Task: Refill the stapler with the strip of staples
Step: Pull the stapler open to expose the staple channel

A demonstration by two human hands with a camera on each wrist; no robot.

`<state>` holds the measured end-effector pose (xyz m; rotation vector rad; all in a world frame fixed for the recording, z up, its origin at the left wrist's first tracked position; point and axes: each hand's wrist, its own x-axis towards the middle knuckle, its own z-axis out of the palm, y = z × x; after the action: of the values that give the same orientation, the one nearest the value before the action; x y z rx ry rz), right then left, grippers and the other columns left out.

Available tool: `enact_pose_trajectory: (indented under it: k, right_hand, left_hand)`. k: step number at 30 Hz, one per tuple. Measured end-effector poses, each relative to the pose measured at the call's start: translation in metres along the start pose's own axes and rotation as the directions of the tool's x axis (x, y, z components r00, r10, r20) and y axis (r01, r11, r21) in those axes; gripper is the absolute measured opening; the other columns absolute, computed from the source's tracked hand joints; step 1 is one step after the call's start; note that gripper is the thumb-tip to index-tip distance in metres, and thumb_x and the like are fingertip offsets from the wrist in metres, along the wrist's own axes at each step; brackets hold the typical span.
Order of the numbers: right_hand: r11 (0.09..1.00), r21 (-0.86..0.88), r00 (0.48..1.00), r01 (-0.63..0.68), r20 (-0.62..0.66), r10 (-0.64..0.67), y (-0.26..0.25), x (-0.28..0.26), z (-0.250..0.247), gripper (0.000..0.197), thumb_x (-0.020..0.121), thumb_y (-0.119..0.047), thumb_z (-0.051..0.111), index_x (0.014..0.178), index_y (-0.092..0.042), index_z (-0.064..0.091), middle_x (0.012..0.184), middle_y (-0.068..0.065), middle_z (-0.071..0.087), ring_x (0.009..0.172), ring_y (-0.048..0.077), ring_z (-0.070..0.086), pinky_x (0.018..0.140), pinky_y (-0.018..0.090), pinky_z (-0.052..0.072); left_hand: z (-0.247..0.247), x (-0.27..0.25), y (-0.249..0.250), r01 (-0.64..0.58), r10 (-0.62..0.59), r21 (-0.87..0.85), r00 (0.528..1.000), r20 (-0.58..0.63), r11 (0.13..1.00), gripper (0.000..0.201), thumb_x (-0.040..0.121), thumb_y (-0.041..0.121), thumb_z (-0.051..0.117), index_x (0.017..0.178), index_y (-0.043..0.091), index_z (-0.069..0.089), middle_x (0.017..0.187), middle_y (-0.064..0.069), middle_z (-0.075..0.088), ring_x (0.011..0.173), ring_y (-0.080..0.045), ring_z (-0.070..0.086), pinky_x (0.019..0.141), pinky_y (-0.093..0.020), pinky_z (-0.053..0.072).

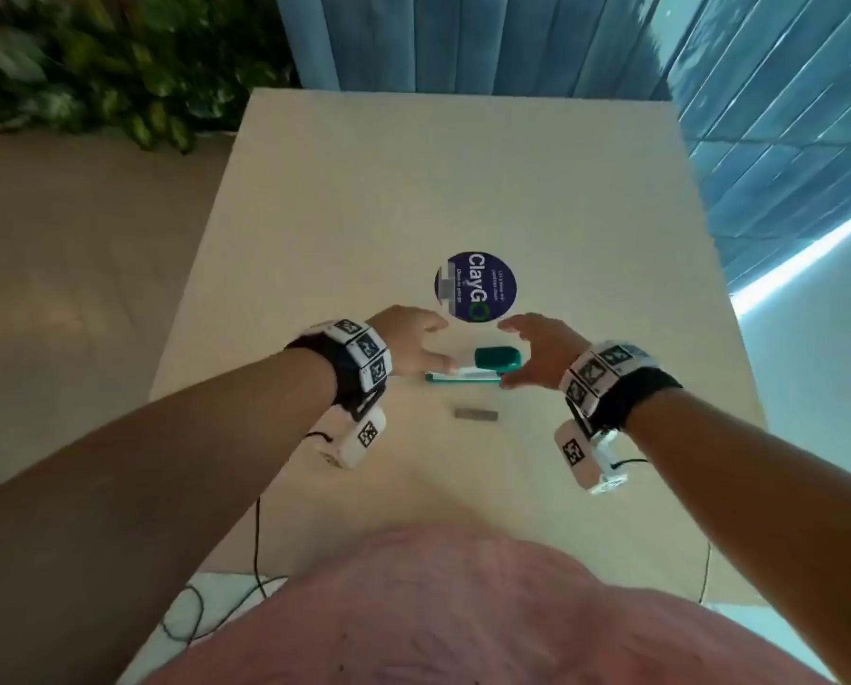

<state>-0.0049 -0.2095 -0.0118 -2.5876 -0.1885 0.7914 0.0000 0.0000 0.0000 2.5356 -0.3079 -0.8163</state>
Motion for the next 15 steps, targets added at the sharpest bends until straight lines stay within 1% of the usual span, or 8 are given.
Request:
enact_pose_trajectory:
  k: [3,5,6,8,9,11,13,15]
  right_hand:
    - [1.0,-0.012,1.0,-0.019,-0.008,0.019,0.003,0.006,0.009,0.076,0.062,-0.019,0.083,0.126,-0.016,0.043,0.132,0.008,0.048,0.12,0.026,0.046,0.106,0.041,0.038]
    - [0.999,-0.034,0.999,-0.017,-0.051,0.015,0.002,0.009,0.016,0.065,0.06,-0.016,0.082,0.117,-0.015,0.051,0.121,0.011,0.052,0.112,0.027,0.05,0.1,0.037,0.042]
    - [0.999,-0.044,0.998,-0.023,-0.061,0.02,0.001,0.01,0.018,0.058,0.059,-0.016,0.082,0.111,-0.014,0.054,0.116,0.011,0.054,0.108,0.027,0.053,0.095,0.036,0.044]
    - [0.998,-0.066,0.997,-0.017,-0.075,0.012,-0.004,0.011,0.018,0.049,0.06,-0.016,0.08,0.104,-0.013,0.059,0.107,0.011,0.057,0.101,0.028,0.056,0.088,0.034,0.045]
    - [0.998,-0.064,0.997,-0.019,-0.071,0.014,-0.005,0.012,0.019,0.048,0.06,-0.016,0.08,0.104,-0.012,0.059,0.107,0.012,0.057,0.101,0.028,0.055,0.088,0.035,0.045]
    - [0.998,-0.058,0.997,-0.03,-0.067,0.026,-0.005,0.013,0.02,0.051,0.062,-0.017,0.08,0.107,-0.011,0.057,0.109,0.013,0.056,0.103,0.029,0.054,0.091,0.037,0.043]
    - [0.997,-0.066,0.998,-0.032,-0.062,0.028,-0.003,0.013,0.02,0.053,0.064,-0.017,0.079,0.11,-0.01,0.056,0.111,0.014,0.056,0.105,0.03,0.053,0.092,0.037,0.042]
    - [0.997,-0.073,0.998,-0.034,-0.054,0.031,-0.002,0.012,0.019,0.054,0.065,-0.017,0.079,0.112,-0.01,0.055,0.112,0.014,0.056,0.106,0.03,0.053,0.093,0.037,0.042]
  left_hand:
    - [0.012,0.008,0.013,-0.07,0.064,0.106,0.996,0.057,0.992,0.081,0.072,0.047,0.071,0.137,0.013,0.037,0.144,-0.009,0.045,0.129,-0.027,0.045,0.106,-0.036,0.035]
    - [0.023,0.014,0.021,-0.112,0.108,0.123,0.993,0.037,0.986,0.075,0.07,0.038,0.075,0.133,0.012,0.042,0.136,-0.012,0.05,0.122,-0.03,0.049,0.102,-0.038,0.039]
    - [0.027,0.017,0.024,-0.131,0.13,0.125,0.991,0.018,0.983,0.069,0.068,0.032,0.075,0.128,0.011,0.046,0.129,-0.013,0.055,0.116,-0.031,0.053,0.097,-0.038,0.044]
    - [0.034,0.022,0.03,-0.164,0.169,0.133,0.985,-0.028,0.978,0.055,0.064,0.025,0.074,0.114,0.013,0.053,0.112,-0.011,0.061,0.099,-0.03,0.059,0.081,-0.036,0.049]
    - [0.036,0.023,0.034,-0.169,0.175,0.13,0.984,-0.042,0.977,0.049,0.063,0.023,0.074,0.107,0.014,0.055,0.105,-0.009,0.062,0.092,-0.029,0.06,0.074,-0.034,0.048]
    - [0.041,0.026,0.041,-0.173,0.18,0.121,0.983,-0.045,0.977,0.038,0.064,0.022,0.072,0.097,0.015,0.055,0.096,-0.008,0.063,0.083,-0.028,0.061,0.068,-0.035,0.049]
    - [0.043,0.029,0.046,-0.176,0.184,0.145,0.982,-0.048,0.974,0.029,0.068,0.022,0.069,0.092,0.014,0.056,0.092,-0.009,0.064,0.082,-0.03,0.062,0.065,-0.035,0.048]
    - [0.042,0.032,0.047,-0.182,0.193,0.174,0.98,-0.047,0.968,0.024,0.073,0.021,0.065,0.093,0.014,0.057,0.094,-0.01,0.066,0.084,-0.031,0.062,0.065,-0.035,0.044]
